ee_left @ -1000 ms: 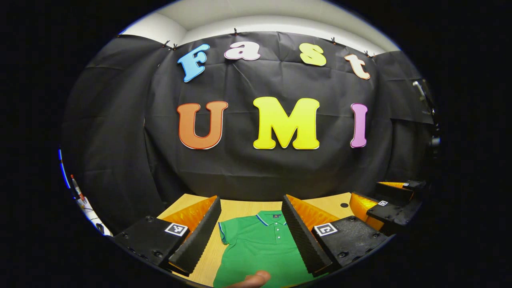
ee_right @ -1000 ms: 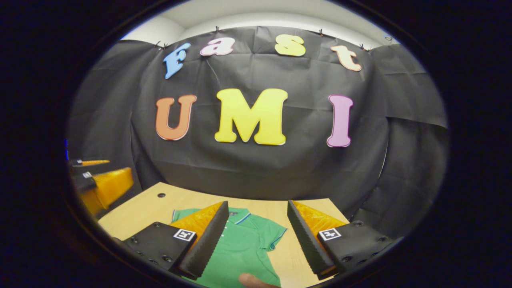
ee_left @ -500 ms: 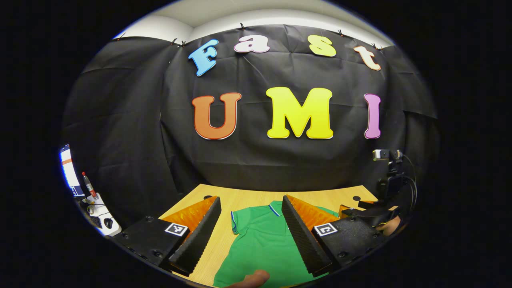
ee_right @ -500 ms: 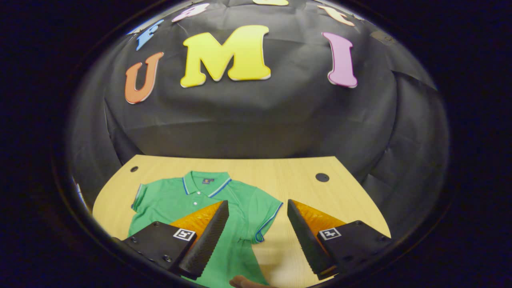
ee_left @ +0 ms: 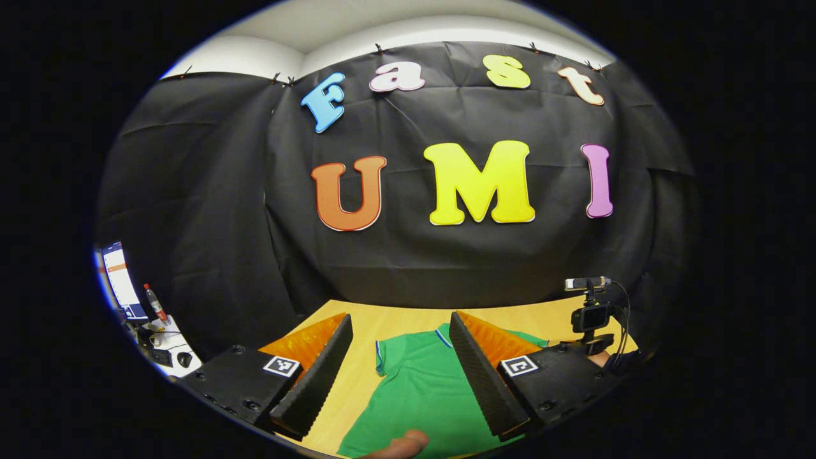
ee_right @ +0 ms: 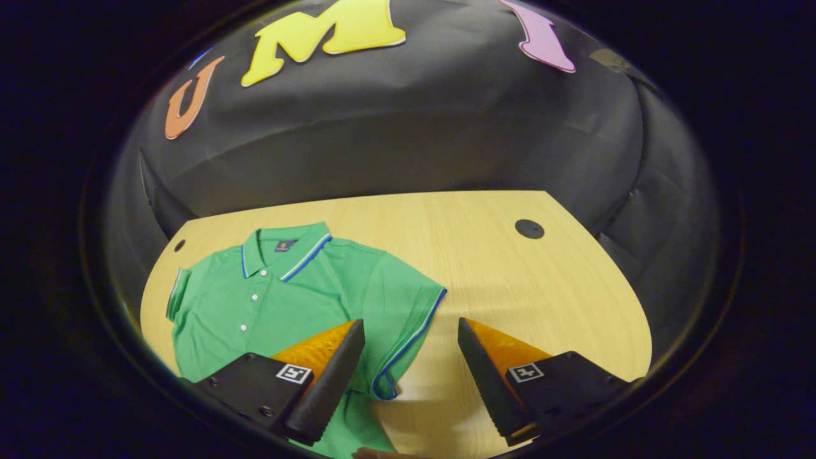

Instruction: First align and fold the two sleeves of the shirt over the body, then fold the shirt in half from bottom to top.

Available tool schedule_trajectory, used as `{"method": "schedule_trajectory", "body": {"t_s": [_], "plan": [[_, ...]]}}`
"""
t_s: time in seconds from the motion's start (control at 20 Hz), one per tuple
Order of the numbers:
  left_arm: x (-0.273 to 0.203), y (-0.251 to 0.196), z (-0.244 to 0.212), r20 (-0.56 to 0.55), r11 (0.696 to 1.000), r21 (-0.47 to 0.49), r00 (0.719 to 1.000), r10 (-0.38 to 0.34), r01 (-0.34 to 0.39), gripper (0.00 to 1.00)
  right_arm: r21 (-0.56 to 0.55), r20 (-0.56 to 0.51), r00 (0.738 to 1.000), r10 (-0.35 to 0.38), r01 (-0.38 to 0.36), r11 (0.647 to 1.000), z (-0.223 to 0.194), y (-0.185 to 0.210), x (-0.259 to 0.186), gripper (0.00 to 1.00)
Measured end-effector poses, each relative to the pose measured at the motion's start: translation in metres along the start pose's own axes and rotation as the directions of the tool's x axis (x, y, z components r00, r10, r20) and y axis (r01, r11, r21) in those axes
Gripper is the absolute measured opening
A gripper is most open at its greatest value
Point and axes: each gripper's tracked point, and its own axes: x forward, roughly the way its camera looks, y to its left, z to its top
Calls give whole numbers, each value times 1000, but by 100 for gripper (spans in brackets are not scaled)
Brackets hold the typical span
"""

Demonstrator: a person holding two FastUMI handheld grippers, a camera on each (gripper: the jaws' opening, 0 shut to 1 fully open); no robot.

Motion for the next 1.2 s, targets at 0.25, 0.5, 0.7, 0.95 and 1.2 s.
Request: {"method": "schedule_trajectory", "body": {"t_s": [0.25,0.5,0.7,0.95,1.2], "plan": [[3,9,-18,-43,998,-13,997,-56,55,100,69,-57,998,-21,25,997,-6,1,16,94],[10,41,-38,-110,998,-50,993,-34,28,100,160,-128,989,-72,93,983,-16,-5,27,73],[16,49,-47,-132,997,-65,990,-43,35,100,155,-131,987,-94,114,981,-17,-3,28,73],[18,58,-57,-163,997,-79,986,-35,22,100,97,-136,985,-110,124,988,-16,2,33,52],[18,59,-62,-178,996,-90,983,-35,19,100,44,-132,977,-167,174,984,-15,-3,34,32]]}}
